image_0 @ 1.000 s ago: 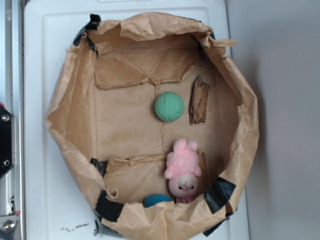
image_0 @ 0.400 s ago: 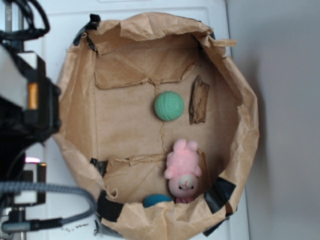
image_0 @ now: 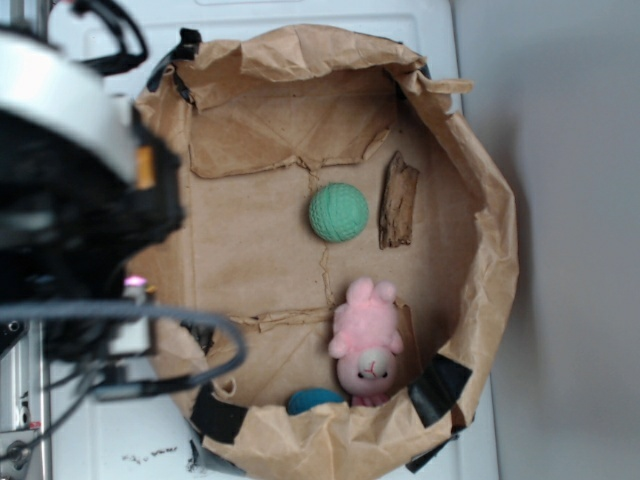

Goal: Grab the green ball.

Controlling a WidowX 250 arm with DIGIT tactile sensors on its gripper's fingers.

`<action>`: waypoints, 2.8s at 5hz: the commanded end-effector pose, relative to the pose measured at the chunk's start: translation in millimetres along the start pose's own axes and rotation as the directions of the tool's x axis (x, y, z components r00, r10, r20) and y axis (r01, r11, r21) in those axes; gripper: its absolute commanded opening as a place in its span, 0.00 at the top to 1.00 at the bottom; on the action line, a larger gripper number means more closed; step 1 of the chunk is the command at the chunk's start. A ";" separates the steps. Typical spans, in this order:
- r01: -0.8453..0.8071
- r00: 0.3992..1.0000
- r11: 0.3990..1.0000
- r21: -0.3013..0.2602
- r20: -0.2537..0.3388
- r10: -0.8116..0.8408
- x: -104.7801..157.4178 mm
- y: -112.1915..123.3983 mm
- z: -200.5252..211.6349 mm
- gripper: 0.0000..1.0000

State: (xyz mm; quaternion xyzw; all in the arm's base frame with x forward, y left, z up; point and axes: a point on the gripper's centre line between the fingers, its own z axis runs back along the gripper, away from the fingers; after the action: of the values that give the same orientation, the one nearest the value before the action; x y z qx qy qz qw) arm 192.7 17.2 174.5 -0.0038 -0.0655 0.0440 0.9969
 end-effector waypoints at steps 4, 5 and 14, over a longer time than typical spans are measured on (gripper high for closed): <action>-0.078 0.996 0.997 0.023 0.032 0.077 32.2 2.6 -11.9 0.00; -0.131 0.991 0.991 0.020 0.034 0.130 62.1 5.4 -26.9 0.00; -0.089 0.976 0.993 0.073 0.204 0.072 86.9 12.9 -145.0 1.00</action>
State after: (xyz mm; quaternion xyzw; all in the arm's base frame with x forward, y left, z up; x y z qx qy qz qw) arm 288.6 42.4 28.3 0.0397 -0.1381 0.0964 0.9849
